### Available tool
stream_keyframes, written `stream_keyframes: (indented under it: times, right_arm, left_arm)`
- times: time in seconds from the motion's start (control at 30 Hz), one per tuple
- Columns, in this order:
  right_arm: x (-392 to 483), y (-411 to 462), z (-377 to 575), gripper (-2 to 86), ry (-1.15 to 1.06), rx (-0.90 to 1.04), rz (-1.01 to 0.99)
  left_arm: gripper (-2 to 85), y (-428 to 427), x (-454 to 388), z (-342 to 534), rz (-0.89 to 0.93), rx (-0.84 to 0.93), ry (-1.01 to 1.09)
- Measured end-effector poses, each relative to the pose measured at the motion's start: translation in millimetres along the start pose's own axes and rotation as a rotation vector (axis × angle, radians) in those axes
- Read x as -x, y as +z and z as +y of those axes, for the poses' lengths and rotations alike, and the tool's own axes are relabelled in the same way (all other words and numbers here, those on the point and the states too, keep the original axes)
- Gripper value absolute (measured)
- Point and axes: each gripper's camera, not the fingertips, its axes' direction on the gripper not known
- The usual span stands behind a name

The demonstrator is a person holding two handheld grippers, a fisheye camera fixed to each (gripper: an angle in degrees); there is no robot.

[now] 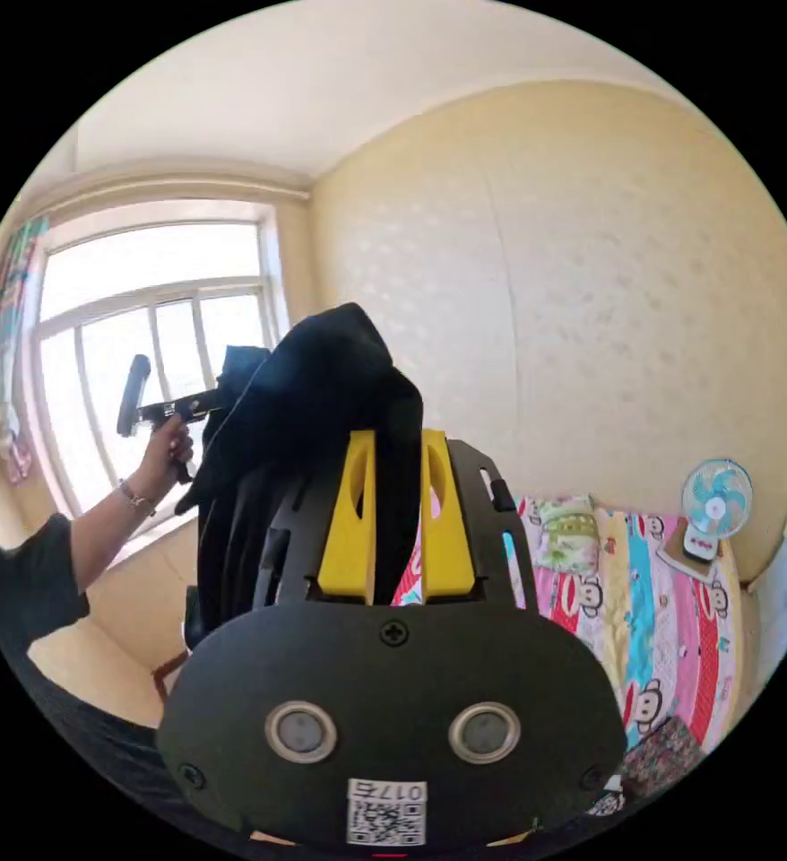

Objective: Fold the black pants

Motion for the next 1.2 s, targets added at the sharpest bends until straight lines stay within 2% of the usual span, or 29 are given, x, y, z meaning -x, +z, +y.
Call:
stream_keyframes:
  times: [0.07, 0.17, 0.23, 0.3, 0.37, 0.4, 0.47, 0.53, 0.63, 0.7, 0.77, 0.83, 0.93, 1.03, 1.2]
  right_arm:
    - [-49, 66, 14, 6.9, 0.133, 0.239, 0.054]
    - [-81, 115, 122, 6.4, 0.23, 0.464, 0.031]
    - [-81, 129, 216, 6.0, 0.216, 0.589, 0.058]
    - [-81, 137, 363, 4.5, 0.217, 0.827, 0.112]
    - [-84, 128, 476, 3.6, 0.278, 1.039, 0.178]
    - [-87, 115, 541, 3.1, 0.358, 1.177, 0.202]
    - [-87, 80, 610, 2.4, 0.467, 1.276, 0.192]
    - [-88, 38, 649, 1.8, 0.559, 1.289, 0.208]
    - [-103, -20, 680, 1.0, 0.737, 1.3, 0.268]
    - [-119, -43, 686, 0.7, 0.839, 1.287, 0.285]
    - [-130, -44, 682, 0.6, 0.857, 1.297, 0.275]
    - [-135, -36, 670, 0.5, 0.824, 1.302, 0.263]
    - [-129, -17, 646, 0.5, 0.711, 1.3, 0.24]
    - [-110, -2, 632, 0.4, 0.594, 1.333, 0.199]
    - [-84, -11, 643, 0.4, 0.426, 1.459, 0.161]
  left_arm:
    - [2.5, 92, 45, 4, -0.177, 0.22, -0.19]
    - [5.8, 172, 83, 82, -0.166, 0.475, -0.224]
    - [5.1, 213, 97, 153, -0.147, 0.631, -0.143]
    - [2.9, 241, 105, 240, -0.19, 0.814, -0.006]
    - [0.7, 262, 113, 367, -0.284, 1.14, 0.229]
    - [0.6, 262, 117, 398, -0.304, 1.224, 0.271]
    - [0.3, 247, 132, 495, -0.291, 1.503, 0.353]
    - [0.6, 228, 142, 530, -0.262, 1.595, 0.336]
    - [2.8, 212, 161, 530, -0.187, 1.599, 0.183]
    - [5.5, 211, 172, 507, -0.116, 1.531, 0.032]
    - [8.2, 217, 177, 470, 0.049, 1.401, -0.191]
    - [9.2, 223, 165, 442, 0.17, 1.304, -0.288]
    - [10.5, 238, 123, 406, 0.257, 1.209, -0.282]
    - [12.7, 266, 85, 397, 0.258, 1.212, -0.276]
    - [16.8, 293, 40, 426, 0.346, 1.304, -0.4]
